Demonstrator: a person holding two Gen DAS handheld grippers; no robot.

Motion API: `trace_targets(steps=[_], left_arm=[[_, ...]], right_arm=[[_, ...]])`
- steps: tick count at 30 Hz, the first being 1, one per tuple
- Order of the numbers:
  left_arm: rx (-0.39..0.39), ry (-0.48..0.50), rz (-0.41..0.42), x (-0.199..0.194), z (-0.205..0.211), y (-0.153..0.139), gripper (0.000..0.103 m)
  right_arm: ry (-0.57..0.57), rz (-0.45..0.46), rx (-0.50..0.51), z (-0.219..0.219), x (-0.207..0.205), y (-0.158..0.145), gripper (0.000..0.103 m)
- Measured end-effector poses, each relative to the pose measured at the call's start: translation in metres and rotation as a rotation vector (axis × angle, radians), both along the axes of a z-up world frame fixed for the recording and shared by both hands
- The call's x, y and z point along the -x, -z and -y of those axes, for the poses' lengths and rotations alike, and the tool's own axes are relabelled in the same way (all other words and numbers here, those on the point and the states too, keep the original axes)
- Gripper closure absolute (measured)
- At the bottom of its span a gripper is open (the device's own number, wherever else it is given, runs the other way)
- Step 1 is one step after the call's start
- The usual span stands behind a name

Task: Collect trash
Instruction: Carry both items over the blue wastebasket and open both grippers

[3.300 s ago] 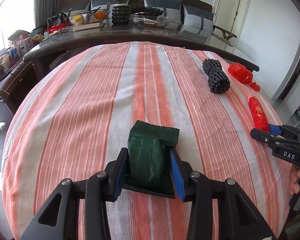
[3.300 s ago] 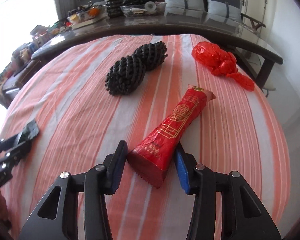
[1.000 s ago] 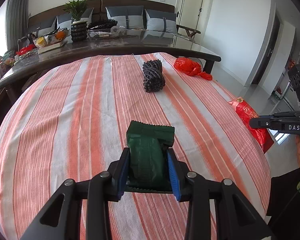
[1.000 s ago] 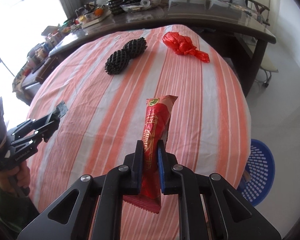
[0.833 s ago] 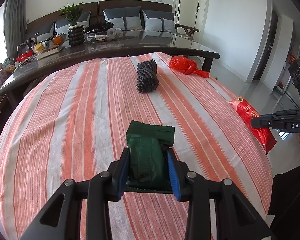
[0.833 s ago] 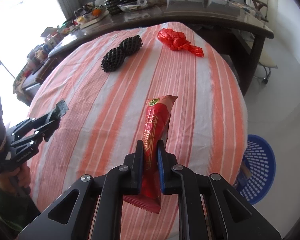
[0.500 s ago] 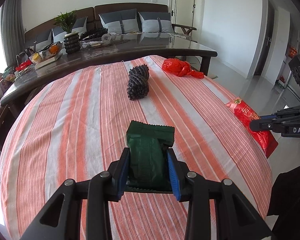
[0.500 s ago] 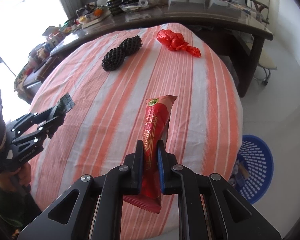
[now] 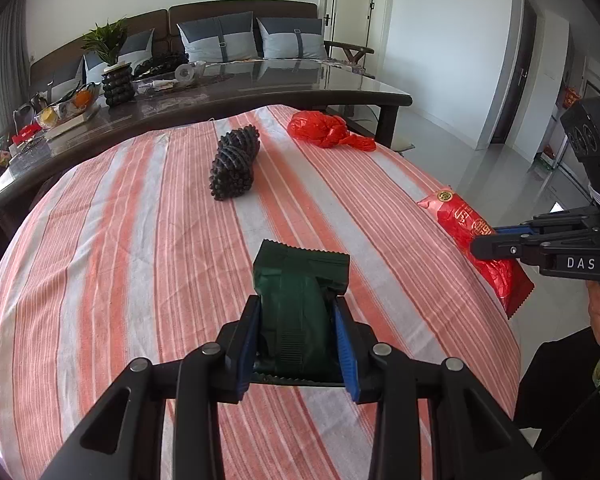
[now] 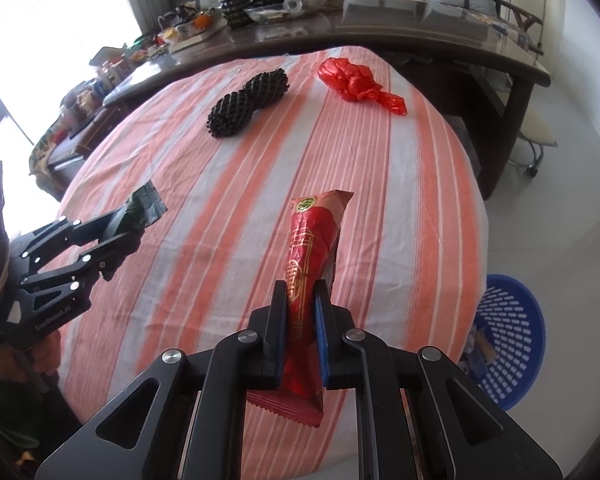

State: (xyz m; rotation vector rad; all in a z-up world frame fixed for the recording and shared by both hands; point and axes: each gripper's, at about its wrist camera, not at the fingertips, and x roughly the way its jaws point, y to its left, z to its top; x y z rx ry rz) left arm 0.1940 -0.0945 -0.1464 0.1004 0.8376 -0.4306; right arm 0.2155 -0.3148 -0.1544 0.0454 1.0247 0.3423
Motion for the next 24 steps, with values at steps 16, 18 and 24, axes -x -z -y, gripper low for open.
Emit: trace_targets(steps=[16, 18, 24], left_arm=[[0.174, 0.338, -0.171, -0.014, 0.22, -0.011, 0.068], [0.174, 0.361, -0.209, -0.021, 0.249, 0.002, 0.067], [0.146, 0.379, -0.294, -0.038, 0.314, 0.046, 0.067]], right_arm=[[0.284, -0.042, 0.088, 0.197, 0.001, 0.009, 0.092], [0.316, -0.064, 0.091, 0.219, 0.001, 0.021, 0.092], [0.38, -0.121, 0.058, 0.269, -0.001, 0.056, 0.092]])
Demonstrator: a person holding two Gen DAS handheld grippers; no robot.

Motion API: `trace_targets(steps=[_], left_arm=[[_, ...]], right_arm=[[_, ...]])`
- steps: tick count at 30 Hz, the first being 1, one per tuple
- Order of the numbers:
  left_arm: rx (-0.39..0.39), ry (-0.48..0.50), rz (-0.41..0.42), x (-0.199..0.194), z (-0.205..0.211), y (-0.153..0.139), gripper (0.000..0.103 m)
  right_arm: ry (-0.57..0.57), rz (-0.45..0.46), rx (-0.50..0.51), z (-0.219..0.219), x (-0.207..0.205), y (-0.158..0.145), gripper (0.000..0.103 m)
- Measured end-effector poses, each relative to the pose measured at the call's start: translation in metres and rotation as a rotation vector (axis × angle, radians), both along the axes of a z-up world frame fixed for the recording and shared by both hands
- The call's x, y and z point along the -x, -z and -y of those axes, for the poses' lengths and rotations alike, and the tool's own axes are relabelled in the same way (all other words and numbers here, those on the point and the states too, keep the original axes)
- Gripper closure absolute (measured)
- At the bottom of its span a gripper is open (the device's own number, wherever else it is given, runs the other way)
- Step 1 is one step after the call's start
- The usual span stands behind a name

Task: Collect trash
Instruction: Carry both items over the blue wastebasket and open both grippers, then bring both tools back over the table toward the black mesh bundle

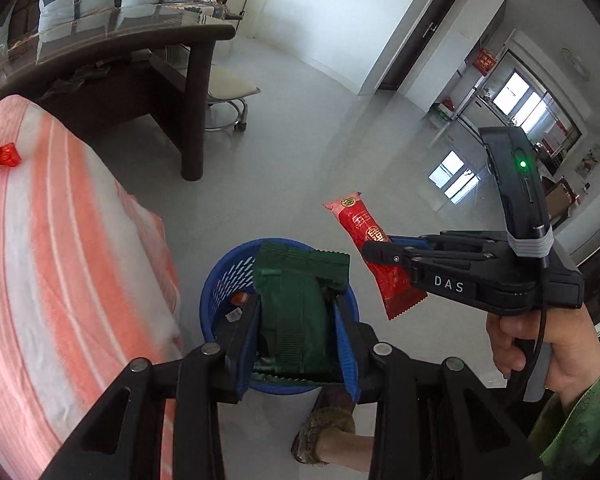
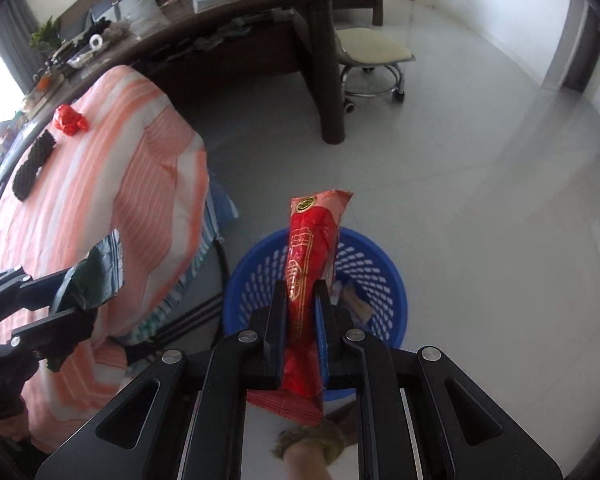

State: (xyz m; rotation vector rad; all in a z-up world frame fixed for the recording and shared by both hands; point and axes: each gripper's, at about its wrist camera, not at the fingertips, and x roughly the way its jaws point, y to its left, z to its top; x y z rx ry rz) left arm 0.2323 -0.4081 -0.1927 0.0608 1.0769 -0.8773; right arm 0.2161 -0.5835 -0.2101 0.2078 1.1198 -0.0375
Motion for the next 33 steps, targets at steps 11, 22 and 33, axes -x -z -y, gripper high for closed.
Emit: trace_targets(steps=[11, 22, 33], left_arm=[[-0.012, 0.001, -0.074, -0.033, 0.049, 0.044, 0.041], [-0.014, -0.028, 0.135, 0.016, -0.027, -0.025, 0.04], [-0.196, -0.39, 0.21, 0.028, -0.239, -0.018, 0.038]], right_arm=[[0.047, -0.02, -0.088, 0.044, -0.01, 0.05, 0.059], [0.156, 0.143, 0.053, 0.056, 0.013, 0.003, 0.009], [-0.033, 0.375, 0.116, -0.091, 0.019, -0.057, 0.005]])
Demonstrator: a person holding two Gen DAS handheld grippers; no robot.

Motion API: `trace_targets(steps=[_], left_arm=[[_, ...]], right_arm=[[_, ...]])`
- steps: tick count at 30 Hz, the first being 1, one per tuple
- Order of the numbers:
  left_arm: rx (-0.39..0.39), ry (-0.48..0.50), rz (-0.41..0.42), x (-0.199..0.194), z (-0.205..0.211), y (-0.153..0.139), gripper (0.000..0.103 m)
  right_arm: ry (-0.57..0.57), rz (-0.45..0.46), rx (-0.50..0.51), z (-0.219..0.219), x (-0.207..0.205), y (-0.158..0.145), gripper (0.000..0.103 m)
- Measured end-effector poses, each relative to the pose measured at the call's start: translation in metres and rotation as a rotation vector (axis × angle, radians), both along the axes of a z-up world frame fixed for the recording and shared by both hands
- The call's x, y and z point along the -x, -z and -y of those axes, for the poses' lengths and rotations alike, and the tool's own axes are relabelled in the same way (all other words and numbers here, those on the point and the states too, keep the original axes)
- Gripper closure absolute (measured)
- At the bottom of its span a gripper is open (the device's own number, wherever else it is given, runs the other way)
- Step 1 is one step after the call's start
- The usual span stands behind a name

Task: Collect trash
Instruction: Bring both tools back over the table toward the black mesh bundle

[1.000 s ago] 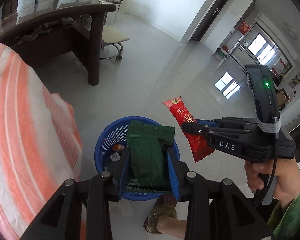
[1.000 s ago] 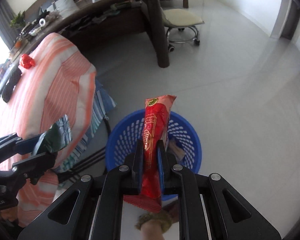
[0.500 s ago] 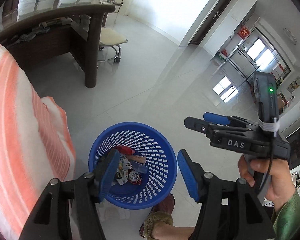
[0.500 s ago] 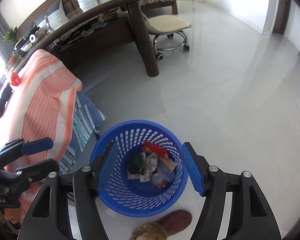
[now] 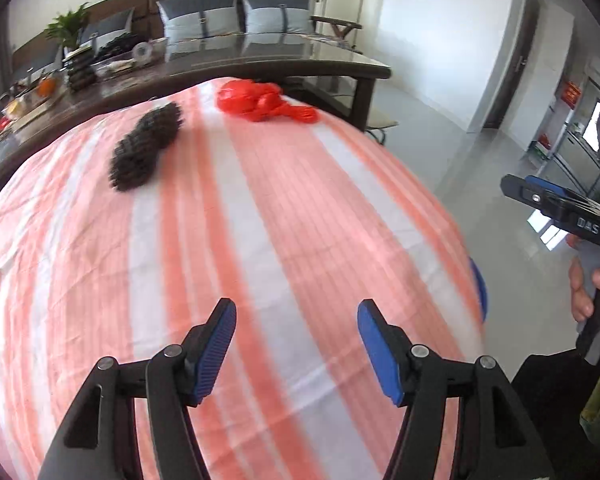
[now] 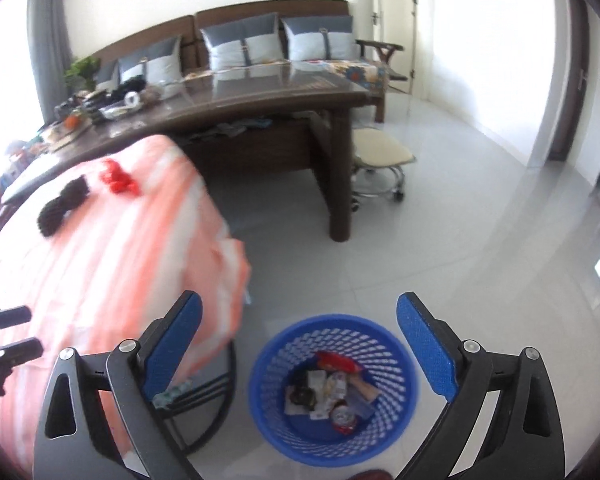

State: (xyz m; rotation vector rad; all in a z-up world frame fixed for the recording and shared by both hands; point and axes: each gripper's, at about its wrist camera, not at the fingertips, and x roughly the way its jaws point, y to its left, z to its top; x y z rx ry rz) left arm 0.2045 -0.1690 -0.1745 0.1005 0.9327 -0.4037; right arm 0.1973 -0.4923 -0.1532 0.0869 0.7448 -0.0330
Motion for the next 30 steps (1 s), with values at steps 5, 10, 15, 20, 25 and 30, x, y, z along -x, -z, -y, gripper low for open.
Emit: trace_targets(steps=[5, 10, 15, 20, 25, 30], left_arm=[[-0.051, -0.11, -0.008, -0.005, -0.065, 0.009, 0.039], [-0.047, -0.104, -0.016, -0.02, -0.086, 0.006, 0.038], [-0.009, -0.074, -0.001, -0.073, -0.084, -0.013, 0.038], [-0.006, -0.063, -0.021, -0.152, -0.073, -0.017, 0.038], [0.041, -0.095, -0.089, -0.202, -0.066, -0.006, 0.038], [0.027, -0.082, -0.094, -0.212, -0.057, 0.006, 0.06]], right_arm=[[-0.26, -0.008, -0.039, -0.121, 0.002, 0.002, 0.005], [-0.404, -0.1, -0.009, -0.209, -0.015, 0.029, 0.005], [-0.432, -0.162, 0.072, -0.248, -0.023, 0.056, 0.003], [-0.425, -0.153, 0.081, -0.254, -0.022, 0.057, 0.002], [-0.43, -0.15, 0.08, -0.256, -0.025, 0.057, 0.002], [-0.435, -0.149, 0.076, -0.258, -0.023, 0.057, 0.001]])
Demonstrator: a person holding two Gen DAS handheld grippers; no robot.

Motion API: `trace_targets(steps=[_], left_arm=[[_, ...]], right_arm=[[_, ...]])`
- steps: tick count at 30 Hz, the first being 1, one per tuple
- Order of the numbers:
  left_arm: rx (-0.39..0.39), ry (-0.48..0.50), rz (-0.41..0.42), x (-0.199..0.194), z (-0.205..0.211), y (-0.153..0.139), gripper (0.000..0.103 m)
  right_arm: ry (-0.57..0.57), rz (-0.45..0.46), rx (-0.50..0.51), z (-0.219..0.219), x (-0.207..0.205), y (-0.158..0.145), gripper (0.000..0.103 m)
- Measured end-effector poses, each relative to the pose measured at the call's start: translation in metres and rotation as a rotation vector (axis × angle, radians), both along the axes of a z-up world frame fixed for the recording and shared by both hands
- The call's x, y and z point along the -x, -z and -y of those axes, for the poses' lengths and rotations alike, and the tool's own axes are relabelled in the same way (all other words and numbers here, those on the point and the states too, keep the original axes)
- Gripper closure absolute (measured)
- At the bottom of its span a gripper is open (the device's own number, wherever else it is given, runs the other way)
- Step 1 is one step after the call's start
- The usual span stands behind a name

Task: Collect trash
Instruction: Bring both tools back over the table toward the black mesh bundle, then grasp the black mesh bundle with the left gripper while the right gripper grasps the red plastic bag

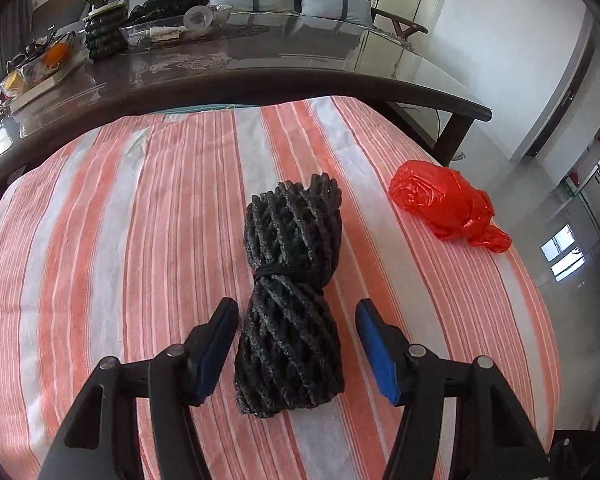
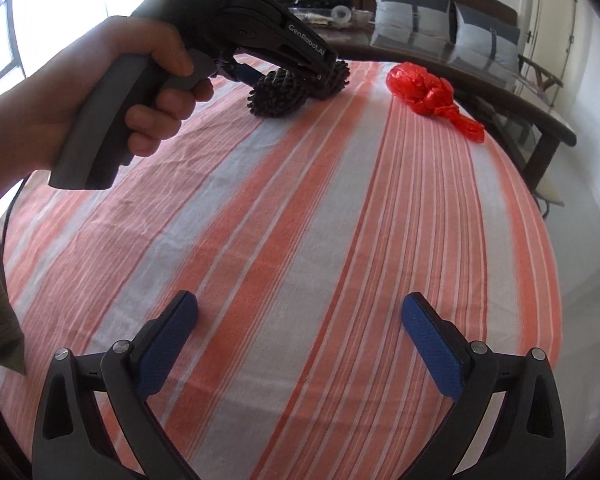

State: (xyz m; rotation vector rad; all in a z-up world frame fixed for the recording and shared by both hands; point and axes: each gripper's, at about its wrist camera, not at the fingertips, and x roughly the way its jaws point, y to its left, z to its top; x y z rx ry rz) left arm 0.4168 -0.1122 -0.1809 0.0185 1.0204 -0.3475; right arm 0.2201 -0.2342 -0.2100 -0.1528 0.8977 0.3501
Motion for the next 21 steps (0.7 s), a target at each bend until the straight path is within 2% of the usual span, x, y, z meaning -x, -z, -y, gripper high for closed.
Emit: trace_targets(steps=[1, 5, 11, 17, 18, 19, 21], left_arm=[[-0.017, 0.009, 0.005, 0.003, 0.001, 0.002, 0.069], [-0.035, -0.025, 0.036, 0.024, -0.019, -0.004, 0.069], [-0.071, -0.085, 0.062, 0.09, -0.085, -0.02, 0.069], [-0.095, -0.116, 0.075, 0.151, -0.123, -0.012, 0.065], [-0.103, -0.119, 0.08, 0.156, -0.123, -0.01, 0.057], [-0.11, -0.12, 0.084, 0.159, -0.123, -0.005, 0.041], [-0.125, -0.123, 0.083, 0.162, -0.121, 0.003, 0.026]], right_arm=[[0.0, 0.0, 0.0, 0.0, 0.0, 0.0, 0.001], [0.001, 0.0, 0.0, 0.0, 0.001, 0.0, 0.001], [0.002, 0.002, 0.001, -0.001, 0.002, 0.0, 0.001], [0.006, 0.003, 0.006, -0.004, 0.001, 0.0, 0.001], [0.008, 0.003, 0.007, -0.004, 0.001, 0.0, 0.001], [0.009, 0.004, 0.009, -0.004, 0.001, 0.0, 0.001], [0.011, 0.004, 0.009, -0.004, 0.002, 0.0, 0.001]])
